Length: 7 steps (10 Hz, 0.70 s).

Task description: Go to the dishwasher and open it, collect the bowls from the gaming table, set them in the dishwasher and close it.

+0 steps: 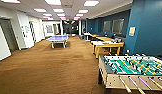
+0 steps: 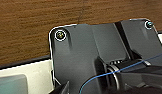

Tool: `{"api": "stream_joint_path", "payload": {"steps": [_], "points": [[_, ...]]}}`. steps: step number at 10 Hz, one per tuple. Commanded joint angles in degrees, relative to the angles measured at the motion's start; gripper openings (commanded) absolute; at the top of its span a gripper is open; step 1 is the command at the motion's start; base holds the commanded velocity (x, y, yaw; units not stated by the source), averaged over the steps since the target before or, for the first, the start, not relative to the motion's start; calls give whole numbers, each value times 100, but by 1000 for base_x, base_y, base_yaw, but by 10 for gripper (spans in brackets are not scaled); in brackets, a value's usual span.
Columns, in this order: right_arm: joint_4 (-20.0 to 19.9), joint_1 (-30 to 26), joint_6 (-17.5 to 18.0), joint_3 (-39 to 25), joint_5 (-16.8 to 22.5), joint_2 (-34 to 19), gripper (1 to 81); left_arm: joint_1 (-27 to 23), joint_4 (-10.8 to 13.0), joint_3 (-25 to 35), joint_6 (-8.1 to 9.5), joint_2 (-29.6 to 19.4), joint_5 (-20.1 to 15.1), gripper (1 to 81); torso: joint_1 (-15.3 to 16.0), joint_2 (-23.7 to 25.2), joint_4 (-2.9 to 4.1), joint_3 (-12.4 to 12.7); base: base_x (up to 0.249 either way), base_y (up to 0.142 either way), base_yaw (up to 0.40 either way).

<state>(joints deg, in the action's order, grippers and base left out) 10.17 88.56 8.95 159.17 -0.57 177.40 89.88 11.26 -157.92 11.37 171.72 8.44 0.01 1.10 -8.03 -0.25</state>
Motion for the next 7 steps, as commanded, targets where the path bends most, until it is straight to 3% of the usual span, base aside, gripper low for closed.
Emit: {"api": "stream_joint_path", "payload": {"steps": [1, 7], "points": [[20, -299, -16, 43, 295, -44, 811, -265, 7, 42, -12, 39, -255, 811, 0, 0, 0, 0, 153, 0, 0], [20, -308, -16, 43, 295, -9, 811, -265, -1, 41, -21, 21, -255, 811, 2, -2, 0, 0, 153, 0, 0]]}}
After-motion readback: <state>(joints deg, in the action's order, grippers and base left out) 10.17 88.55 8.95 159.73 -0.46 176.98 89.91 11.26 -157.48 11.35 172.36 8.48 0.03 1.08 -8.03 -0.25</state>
